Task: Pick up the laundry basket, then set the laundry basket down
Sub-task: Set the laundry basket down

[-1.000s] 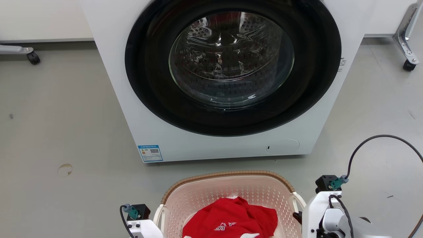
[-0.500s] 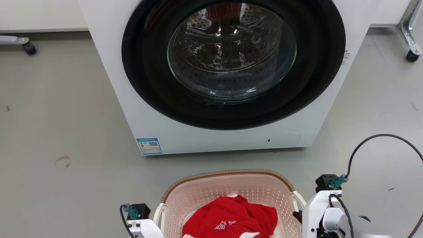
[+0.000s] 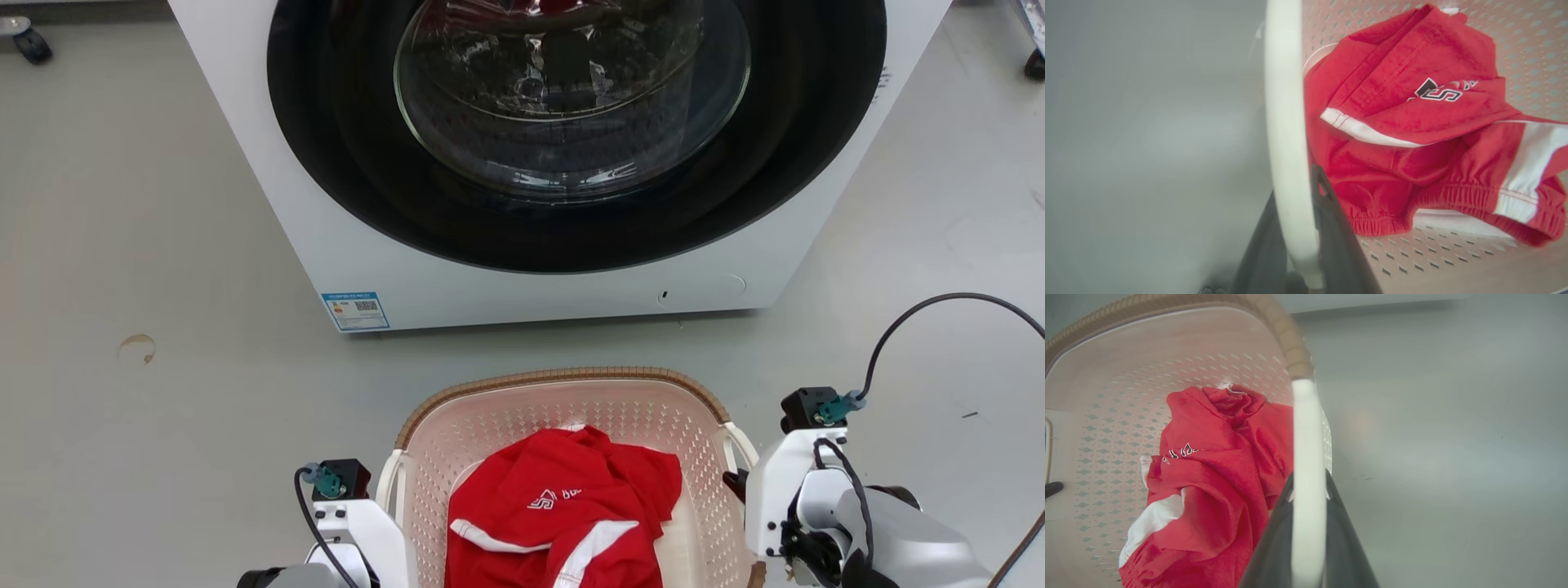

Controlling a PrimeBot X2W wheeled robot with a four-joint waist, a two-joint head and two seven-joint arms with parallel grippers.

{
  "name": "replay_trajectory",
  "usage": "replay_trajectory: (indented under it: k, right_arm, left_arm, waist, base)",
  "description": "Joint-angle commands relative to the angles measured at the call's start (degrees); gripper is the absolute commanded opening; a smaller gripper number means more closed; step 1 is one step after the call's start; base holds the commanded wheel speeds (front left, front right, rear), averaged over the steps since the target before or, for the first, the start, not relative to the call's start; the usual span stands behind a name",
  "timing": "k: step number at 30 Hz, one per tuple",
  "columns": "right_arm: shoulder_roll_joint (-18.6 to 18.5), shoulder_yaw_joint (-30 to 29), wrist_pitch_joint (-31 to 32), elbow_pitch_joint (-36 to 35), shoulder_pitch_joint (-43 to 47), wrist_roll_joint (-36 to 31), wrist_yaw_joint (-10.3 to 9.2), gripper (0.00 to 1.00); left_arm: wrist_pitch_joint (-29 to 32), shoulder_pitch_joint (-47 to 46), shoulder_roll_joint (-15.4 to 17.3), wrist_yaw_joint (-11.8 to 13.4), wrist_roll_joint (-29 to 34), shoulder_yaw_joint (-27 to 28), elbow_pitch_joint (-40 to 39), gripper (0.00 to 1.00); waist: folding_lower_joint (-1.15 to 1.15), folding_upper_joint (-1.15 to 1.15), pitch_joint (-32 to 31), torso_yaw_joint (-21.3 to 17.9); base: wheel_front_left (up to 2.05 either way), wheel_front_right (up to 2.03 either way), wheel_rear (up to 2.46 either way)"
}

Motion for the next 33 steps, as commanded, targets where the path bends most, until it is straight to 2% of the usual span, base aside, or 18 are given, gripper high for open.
replay_trajectory:
  k: [1,8,33]
  right_arm:
    - [-5.1,-0.3,-1.6,2.3,-2.4,-0.6,-0.22,0.00]
    - [-5.1,-0.3,-3.3,2.5,-4.6,-1.1,-0.22,0.00]
    - [-6.1,-0.6,-13.9,3.1,-16.0,-1.6,-0.22,0.00]
  left_arm:
    - [-1.1,-1.9,6.3,2.6,0.5,1.3,1.8,0.00]
    - [-2.7,-4.5,5.7,3.1,0.8,0.9,1.8,0.00]
    - [-14.4,-18.0,3.0,1.3,1.9,-0.1,1.7,0.00]
  waist:
    - [0.00,0.00,2.0,-0.1]
    - [0.00,0.00,6.8,-0.2]
    - [0.00,0.00,29.3,0.7]
  base:
    - [0.00,0.00,0.00]
    - [0.00,0.00,0.00]
    - [0.00,0.00,0.00]
